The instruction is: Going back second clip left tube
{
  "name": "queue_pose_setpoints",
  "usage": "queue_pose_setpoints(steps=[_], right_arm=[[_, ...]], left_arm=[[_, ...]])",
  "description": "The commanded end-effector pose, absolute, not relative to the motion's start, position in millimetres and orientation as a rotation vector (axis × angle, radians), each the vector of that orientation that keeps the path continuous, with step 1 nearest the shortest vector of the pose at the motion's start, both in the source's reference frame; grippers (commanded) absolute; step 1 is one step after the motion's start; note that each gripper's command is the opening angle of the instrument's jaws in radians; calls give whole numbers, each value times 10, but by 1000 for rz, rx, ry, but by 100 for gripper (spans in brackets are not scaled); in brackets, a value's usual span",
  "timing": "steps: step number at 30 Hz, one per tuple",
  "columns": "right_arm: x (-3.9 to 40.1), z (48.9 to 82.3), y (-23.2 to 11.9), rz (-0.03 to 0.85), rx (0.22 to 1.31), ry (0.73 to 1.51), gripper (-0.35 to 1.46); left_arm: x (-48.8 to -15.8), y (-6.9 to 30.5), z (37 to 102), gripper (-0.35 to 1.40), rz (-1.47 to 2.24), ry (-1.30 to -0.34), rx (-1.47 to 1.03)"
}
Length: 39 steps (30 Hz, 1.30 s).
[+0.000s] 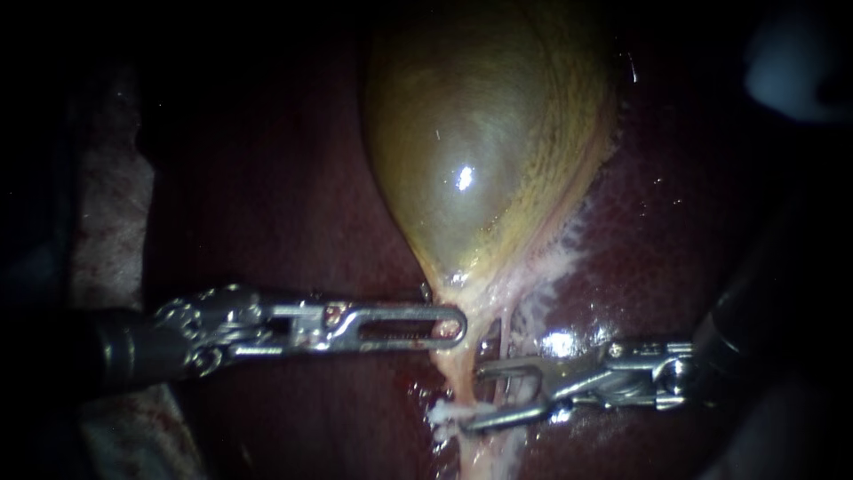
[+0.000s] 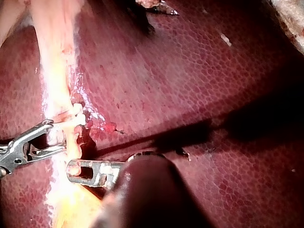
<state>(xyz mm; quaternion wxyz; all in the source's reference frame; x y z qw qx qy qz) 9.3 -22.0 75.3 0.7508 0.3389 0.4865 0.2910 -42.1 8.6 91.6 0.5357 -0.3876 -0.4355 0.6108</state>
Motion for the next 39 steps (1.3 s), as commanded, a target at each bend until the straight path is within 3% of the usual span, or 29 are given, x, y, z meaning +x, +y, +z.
queue_pose_setpoints(steps=[1,11,18,29,39], right_arm=[[90,754,-219,631,736,1064,57],[69,752,-212,634,684,1069,60],[45,733,-208,618,676,1115,59],[6,693,-193,488,597,1149,58],[-8,689,-184,480,492,1132,60]], left_arm=[[-421,86,916,-35,1455,-1037,-923],[-421,86,917,-35,1455,-1037,-924],[-421,86,919,-35,1456,-1037,-924],[-421,86,924,-35,1458,-1036,-926],[-421,86,929,-35,1460,-1035,-928]])
